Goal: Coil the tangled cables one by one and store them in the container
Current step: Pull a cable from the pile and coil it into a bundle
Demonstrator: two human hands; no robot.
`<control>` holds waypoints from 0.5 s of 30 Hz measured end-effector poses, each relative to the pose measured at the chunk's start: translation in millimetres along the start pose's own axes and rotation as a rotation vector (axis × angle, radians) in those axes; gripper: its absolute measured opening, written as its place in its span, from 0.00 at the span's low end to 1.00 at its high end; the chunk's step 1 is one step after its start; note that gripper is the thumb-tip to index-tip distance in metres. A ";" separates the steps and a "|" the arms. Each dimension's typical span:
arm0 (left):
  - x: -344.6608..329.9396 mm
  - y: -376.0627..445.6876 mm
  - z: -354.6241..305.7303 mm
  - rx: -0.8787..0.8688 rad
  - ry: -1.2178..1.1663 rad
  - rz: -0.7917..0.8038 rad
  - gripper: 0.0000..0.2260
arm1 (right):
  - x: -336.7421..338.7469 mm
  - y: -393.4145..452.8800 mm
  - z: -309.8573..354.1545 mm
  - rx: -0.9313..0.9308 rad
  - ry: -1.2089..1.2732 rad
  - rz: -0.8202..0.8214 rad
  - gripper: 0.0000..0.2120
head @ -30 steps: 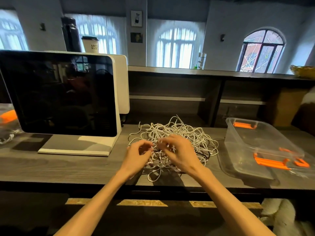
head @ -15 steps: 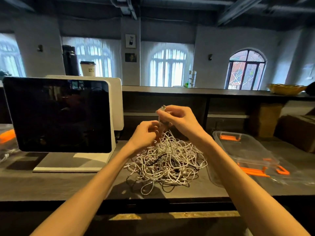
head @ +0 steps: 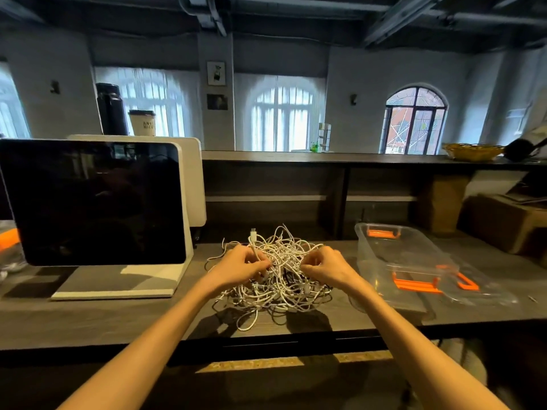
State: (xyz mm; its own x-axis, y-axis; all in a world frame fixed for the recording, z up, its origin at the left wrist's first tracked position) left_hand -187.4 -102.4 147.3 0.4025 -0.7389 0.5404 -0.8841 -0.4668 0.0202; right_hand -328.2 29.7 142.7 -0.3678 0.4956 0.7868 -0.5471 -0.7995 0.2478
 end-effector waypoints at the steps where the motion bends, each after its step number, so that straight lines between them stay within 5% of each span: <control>1: -1.5 -0.9 1.9 0.017 -0.044 0.016 0.10 | -2.7 -3.0 9.2 0.048 0.064 -0.013 0.08; 5: 1.4 -3.1 -10.2 -0.030 -0.167 0.061 0.18 | -21.4 -1.8 65.1 0.318 0.114 0.059 0.23; 9: 27.0 -10.4 -35.1 -0.138 -0.057 -0.102 0.20 | -32.5 10.0 93.5 0.412 0.012 0.099 0.16; 15: 76.7 -30.3 -43.7 -0.136 -0.209 -0.245 0.15 | 6.4 25.0 121.1 0.550 -0.050 -0.192 0.11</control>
State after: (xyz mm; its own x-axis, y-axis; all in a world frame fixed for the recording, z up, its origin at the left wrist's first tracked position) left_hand -140.1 -123.7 224.9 0.6340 -0.7029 0.3225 -0.7732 -0.5841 0.2471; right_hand -253.1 -28.2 222.4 -0.2575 0.6432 0.7211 -0.1249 -0.7622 0.6352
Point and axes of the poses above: each hand's wrist, its own y-axis towards the middle knuckle, its own x-axis out of the back of the hand, z = x × y, the point moved 10 cm from there along y, towards the middle knuckle, and after that the axes turned 7 degrees about x, right-handed, at the moved point
